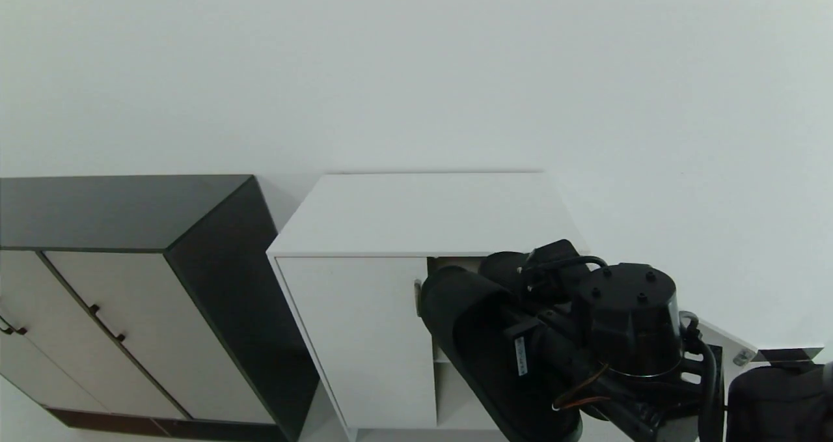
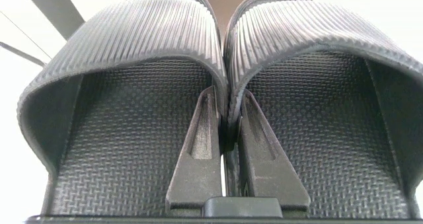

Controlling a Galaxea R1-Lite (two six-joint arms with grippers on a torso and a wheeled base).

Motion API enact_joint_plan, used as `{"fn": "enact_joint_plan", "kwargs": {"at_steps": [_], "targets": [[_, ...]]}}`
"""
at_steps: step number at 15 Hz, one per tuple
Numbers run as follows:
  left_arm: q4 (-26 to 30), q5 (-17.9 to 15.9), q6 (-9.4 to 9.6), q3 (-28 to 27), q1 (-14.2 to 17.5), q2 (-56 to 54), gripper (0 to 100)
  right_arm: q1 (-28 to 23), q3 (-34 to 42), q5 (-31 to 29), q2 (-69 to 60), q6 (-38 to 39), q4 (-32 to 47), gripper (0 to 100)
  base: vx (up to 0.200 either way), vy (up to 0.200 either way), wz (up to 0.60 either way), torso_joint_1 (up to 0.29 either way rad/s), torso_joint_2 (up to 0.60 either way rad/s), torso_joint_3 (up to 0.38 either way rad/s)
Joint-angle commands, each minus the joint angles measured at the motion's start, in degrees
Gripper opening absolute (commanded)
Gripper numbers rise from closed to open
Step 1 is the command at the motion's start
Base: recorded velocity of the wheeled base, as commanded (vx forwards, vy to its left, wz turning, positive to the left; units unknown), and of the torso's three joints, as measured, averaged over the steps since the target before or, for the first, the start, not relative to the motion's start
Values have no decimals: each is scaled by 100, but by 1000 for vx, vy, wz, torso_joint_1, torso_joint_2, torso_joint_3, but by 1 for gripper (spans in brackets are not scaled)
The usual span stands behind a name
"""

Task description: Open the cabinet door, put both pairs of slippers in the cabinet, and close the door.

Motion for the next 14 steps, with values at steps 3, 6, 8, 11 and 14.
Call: {"fn": "enact_joint_plan", "kwargs": {"at_steps": [3,6,8,11,14], "targets": [[1,-9,5,0,0,-1,0,10,153,25,-50,-45,-365,0,0,0,0,0,0,0],[1,-9,-4,0,0,-1,0,10,293,78,-24,-265,-594,0,0,0,0,0,0,0],[1,-9,-4,0,0,-1,0,10,346,289,-24,-265,-752,0,0,0,0,0,0,0],[1,-9,-4,0,0,-1,0,10,487,315,-6,-291,-910,0,0,0,0,0,0,0],[1,-9,5,0,0,-1,0,10,566,315,-15,-362,-1015,0,0,0,0,0,0,0]]}}
